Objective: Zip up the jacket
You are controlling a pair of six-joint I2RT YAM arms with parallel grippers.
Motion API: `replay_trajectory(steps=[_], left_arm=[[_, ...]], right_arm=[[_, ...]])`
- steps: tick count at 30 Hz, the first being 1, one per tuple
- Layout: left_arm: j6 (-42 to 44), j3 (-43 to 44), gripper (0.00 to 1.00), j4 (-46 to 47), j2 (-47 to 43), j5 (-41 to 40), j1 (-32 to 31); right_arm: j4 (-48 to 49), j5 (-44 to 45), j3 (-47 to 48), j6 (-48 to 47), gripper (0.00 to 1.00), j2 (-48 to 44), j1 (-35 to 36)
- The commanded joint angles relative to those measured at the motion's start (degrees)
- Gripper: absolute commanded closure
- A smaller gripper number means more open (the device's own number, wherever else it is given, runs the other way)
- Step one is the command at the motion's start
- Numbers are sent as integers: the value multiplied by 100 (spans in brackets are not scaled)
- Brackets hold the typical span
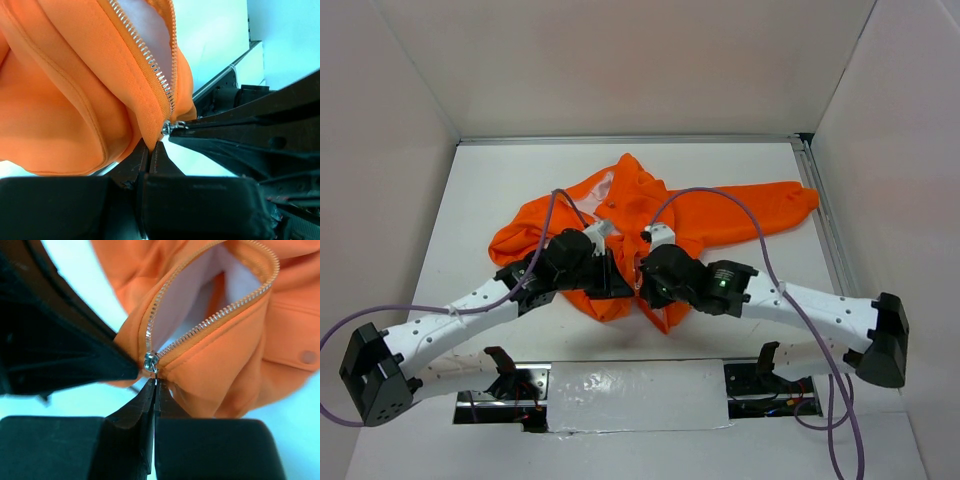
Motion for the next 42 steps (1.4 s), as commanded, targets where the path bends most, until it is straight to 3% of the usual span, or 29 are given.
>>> replay_trajectory(steps=[1, 3, 9, 17, 24, 31, 36, 38, 42], left_arm=[[180, 192, 100, -266, 89, 8, 12], [223, 166, 100, -328, 80, 8, 12], [320, 105, 100, -372, 89, -45, 12], [488, -158, 100, -293, -78, 359, 3], [549, -229, 100, -450, -245, 535, -181], [426, -668, 100, -556, -605, 1159, -532], [321, -1099, 100, -1021, -1070, 1090, -674], [338, -1231, 100, -1233, -1273, 1141, -674], [400, -1652, 100, -1224, -1677, 1869, -761]], right_arm=[[-768, 1627, 645, -95, 100, 422, 247], [-1172, 1989, 1057, 89, 100, 711, 370], [-1016, 1429, 1182, 90, 100, 845, 371], [-1841, 3122, 1568, 889, 100, 915, 239], [-2133, 3634, 2166, 944, 100, 1319, 11], [-1544, 3275, 2307, 592, 100, 1855, -1140], [-516, 2160, 1894, -345, 100, 1856, -1519], [-470, 2088, 1928, -463, 100, 1925, -1606], [-427, 1957, 2289, -664, 100, 2294, -2089]])
